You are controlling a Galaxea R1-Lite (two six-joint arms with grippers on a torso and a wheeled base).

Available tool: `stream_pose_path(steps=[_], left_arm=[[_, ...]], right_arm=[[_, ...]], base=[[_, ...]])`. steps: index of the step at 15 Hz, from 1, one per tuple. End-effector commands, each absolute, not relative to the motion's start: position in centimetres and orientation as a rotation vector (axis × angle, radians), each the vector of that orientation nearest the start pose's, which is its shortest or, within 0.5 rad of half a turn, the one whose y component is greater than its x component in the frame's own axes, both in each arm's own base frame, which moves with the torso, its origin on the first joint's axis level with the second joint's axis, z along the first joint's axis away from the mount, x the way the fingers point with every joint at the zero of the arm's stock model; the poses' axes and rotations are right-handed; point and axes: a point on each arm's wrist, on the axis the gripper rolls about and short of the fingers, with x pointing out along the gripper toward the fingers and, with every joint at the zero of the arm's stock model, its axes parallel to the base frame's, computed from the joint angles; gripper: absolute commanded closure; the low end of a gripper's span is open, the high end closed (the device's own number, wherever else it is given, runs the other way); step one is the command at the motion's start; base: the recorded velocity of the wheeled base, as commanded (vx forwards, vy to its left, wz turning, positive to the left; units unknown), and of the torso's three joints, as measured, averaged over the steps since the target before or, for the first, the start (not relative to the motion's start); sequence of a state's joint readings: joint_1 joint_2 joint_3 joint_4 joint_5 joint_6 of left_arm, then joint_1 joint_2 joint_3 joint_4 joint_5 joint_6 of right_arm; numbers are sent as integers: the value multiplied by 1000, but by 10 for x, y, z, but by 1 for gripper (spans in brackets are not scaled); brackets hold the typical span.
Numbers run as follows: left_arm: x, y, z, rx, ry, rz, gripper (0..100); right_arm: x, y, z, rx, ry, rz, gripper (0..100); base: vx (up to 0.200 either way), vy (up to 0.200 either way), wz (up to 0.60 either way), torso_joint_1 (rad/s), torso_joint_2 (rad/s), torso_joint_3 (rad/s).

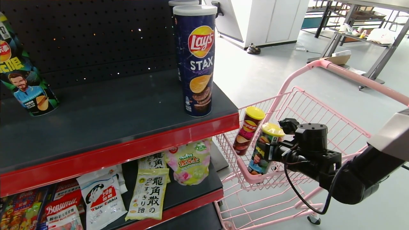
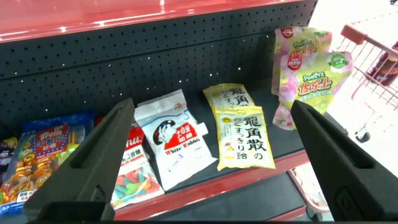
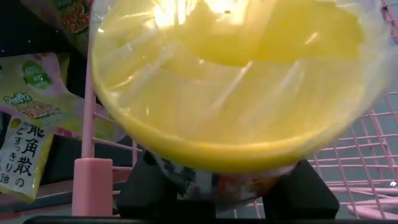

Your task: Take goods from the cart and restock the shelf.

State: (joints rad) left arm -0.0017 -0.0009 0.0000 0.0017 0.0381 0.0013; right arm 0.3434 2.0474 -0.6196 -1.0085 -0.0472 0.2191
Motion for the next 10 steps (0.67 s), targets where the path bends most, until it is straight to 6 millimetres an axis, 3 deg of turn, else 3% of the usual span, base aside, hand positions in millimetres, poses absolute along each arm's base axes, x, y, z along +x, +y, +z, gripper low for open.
stream_pose_path(steps=[1,4,8,9,10], left_arm=[[-23,1,75,2,2,37,0],[-23,1,75,2,2,37,0],[-23,1,75,2,2,37,0],[-23,1,75,2,2,37,0],[-23,1,75,2,2,37,0]], right_arm=[[291,99,93,110,369,227,100],[270,88,138,78,220,243,100],[274,68,198,10,-14,186,100],[274,64,205,-9,-32,170,100],[267,50,230,-80,-49,116,100]], base=[[0,0,0,0,0,0],[0,0,0,0,0,0],[0,0,0,0,0,0],[0,0,0,0,0,0],[0,0,0,0,0,0]])
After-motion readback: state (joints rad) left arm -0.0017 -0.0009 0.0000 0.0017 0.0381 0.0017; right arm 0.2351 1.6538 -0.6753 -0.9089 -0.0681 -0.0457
